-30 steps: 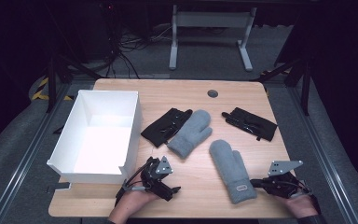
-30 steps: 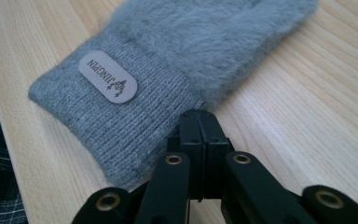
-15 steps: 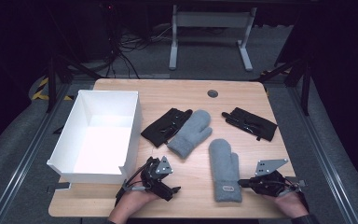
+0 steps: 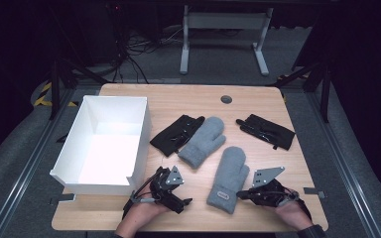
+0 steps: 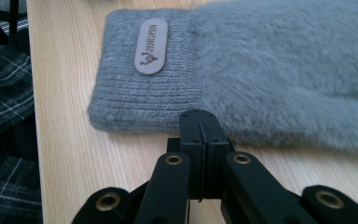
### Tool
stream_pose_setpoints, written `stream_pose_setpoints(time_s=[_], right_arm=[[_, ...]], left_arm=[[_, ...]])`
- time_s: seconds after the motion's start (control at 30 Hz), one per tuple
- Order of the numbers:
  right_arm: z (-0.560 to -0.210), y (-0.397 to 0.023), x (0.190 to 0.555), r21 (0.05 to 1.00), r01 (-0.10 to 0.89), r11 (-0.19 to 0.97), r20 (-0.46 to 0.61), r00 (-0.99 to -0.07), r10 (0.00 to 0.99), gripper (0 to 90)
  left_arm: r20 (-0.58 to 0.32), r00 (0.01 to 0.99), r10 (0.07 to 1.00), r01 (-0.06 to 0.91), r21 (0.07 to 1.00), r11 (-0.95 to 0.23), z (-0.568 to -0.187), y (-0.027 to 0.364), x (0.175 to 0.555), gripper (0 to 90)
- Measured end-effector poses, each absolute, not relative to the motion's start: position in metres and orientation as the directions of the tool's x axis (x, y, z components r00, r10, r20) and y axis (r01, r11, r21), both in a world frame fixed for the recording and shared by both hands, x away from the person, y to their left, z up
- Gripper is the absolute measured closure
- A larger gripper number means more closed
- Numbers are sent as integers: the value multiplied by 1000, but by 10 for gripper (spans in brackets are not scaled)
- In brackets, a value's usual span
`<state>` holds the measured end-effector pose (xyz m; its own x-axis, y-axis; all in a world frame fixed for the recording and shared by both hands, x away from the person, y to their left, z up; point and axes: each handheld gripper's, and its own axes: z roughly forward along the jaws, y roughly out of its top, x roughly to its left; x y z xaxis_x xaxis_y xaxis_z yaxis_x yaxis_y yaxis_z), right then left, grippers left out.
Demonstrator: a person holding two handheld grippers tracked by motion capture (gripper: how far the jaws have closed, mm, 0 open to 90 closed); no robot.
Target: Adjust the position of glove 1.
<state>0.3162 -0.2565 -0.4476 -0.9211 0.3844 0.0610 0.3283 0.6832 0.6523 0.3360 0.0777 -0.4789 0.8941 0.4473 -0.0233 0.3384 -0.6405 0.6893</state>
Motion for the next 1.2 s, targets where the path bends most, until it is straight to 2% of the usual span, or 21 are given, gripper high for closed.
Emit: stream_pose_setpoints(time_s=[0.7,0.9,1.1,1.2], right_arm=[[-451,-192,340,659,263,704,56,-951,303,900],[-447,-190,343,673,253,695,57,-955,293,900],[-430,-210,355,715,276,643,31,-930,365,900],[-426,-219,374,738,300,605,31,-910,414,900]], left_arm=[[-23,894,447,338,689,-641,-479,78,336,4],[-23,894,447,339,688,-642,-479,78,336,4],[-23,894,447,338,688,-642,-479,78,336,4],[-22,894,447,338,687,-643,-479,78,336,4]])
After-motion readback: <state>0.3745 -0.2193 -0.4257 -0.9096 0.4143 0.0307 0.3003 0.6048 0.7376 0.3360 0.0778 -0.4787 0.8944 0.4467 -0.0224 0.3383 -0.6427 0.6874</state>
